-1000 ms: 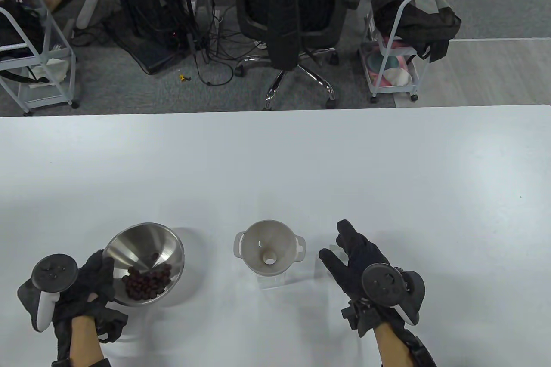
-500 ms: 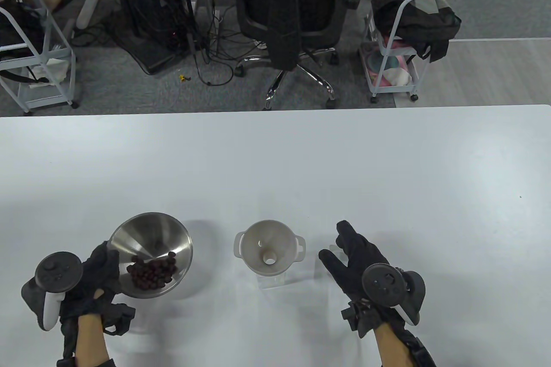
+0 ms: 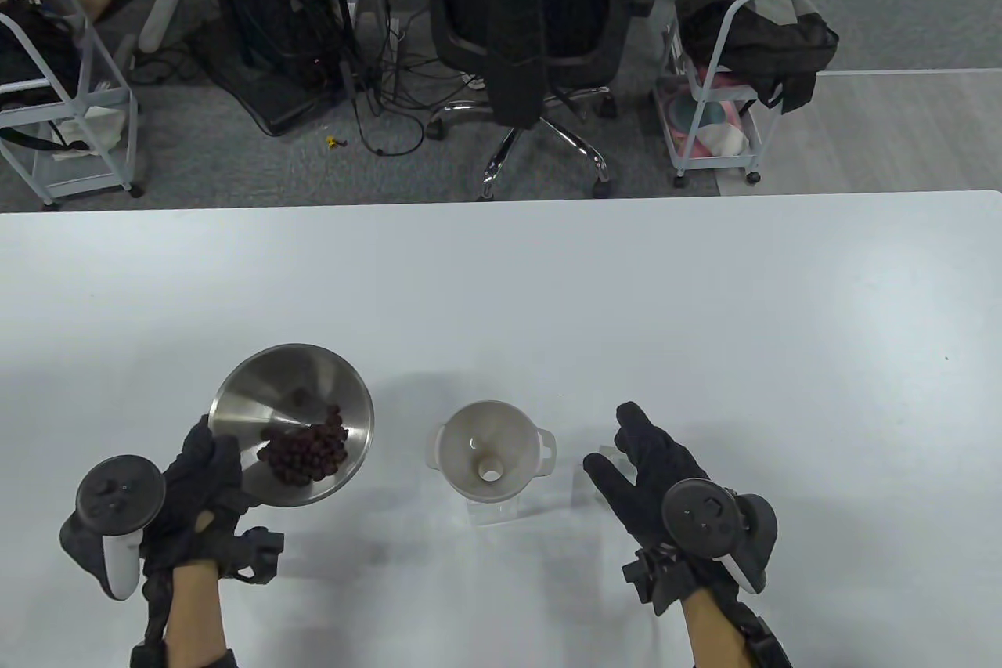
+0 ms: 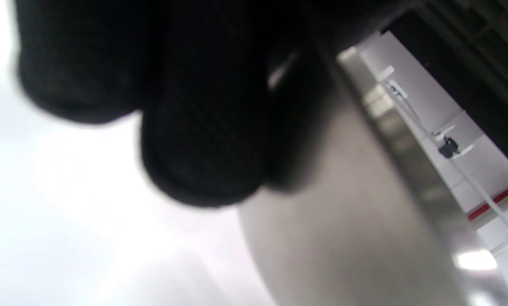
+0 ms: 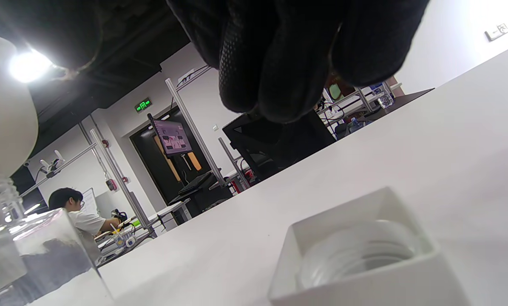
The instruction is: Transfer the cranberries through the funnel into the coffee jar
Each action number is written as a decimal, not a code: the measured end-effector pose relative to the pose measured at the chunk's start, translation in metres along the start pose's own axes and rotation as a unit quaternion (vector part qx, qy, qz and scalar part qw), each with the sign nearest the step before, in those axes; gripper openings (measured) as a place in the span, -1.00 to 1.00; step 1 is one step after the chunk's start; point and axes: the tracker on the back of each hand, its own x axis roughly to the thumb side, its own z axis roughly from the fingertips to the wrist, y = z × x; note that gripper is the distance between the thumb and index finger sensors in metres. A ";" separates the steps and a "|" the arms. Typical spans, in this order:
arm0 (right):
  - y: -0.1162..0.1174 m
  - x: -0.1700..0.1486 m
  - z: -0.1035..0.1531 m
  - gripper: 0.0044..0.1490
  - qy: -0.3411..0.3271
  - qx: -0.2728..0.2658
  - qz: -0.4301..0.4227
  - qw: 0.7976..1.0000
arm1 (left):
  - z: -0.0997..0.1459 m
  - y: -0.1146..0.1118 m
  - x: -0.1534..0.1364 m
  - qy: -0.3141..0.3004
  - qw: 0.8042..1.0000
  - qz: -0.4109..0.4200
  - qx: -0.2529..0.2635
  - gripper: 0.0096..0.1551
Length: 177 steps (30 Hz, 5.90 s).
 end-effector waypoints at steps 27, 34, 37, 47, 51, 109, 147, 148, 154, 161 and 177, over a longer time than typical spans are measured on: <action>-0.002 -0.007 -0.002 0.01 0.012 -0.004 -0.007 1.000 | 0.027 -0.005 0.143 -0.159 0.985 -0.003 0.070 -0.56; -0.003 -0.007 -0.002 0.01 0.011 -0.006 -0.009 1.000 | 0.039 -0.025 0.170 -0.202 0.976 -0.017 0.082 -0.57; -0.003 -0.007 -0.002 0.01 0.010 -0.008 -0.010 1.000 | 0.042 -0.033 0.175 -0.212 0.973 -0.015 0.085 -0.57; -0.004 -0.008 -0.002 0.01 0.012 -0.006 -0.010 1.000 | 0.048 -0.057 0.184 -0.248 0.963 -0.018 0.104 -0.57; -0.004 -0.009 -0.003 0.00 0.013 -0.007 -0.010 1.000 | 0.049 -0.062 0.188 -0.265 0.957 -0.025 0.113 -0.58; -0.004 -0.009 -0.003 0.00 0.019 -0.005 -0.006 1.000 | 0.070 -0.064 0.195 -0.366 0.908 -0.111 0.172 -0.62; -0.003 -0.009 -0.003 0.01 0.018 -0.002 -0.006 1.000 | 0.076 -0.067 0.199 -0.386 0.894 -0.132 0.184 -0.63; -0.003 -0.009 -0.003 0.01 0.018 -0.001 -0.006 1.000 | 0.076 -0.067 0.199 -0.386 0.894 -0.132 0.184 -0.63; -0.003 -0.009 -0.003 0.01 0.018 0.000 -0.006 1.000 | 0.076 -0.067 0.199 -0.388 0.893 -0.133 0.184 -0.63; -0.002 -0.009 -0.003 0.01 0.018 0.000 -0.006 1.000 | 0.077 -0.067 0.199 -0.389 0.892 -0.134 0.186 -0.63; -0.002 -0.009 -0.003 0.00 0.018 0.001 -0.005 1.000 | 0.079 -0.067 0.201 -0.398 0.886 -0.138 0.191 -0.64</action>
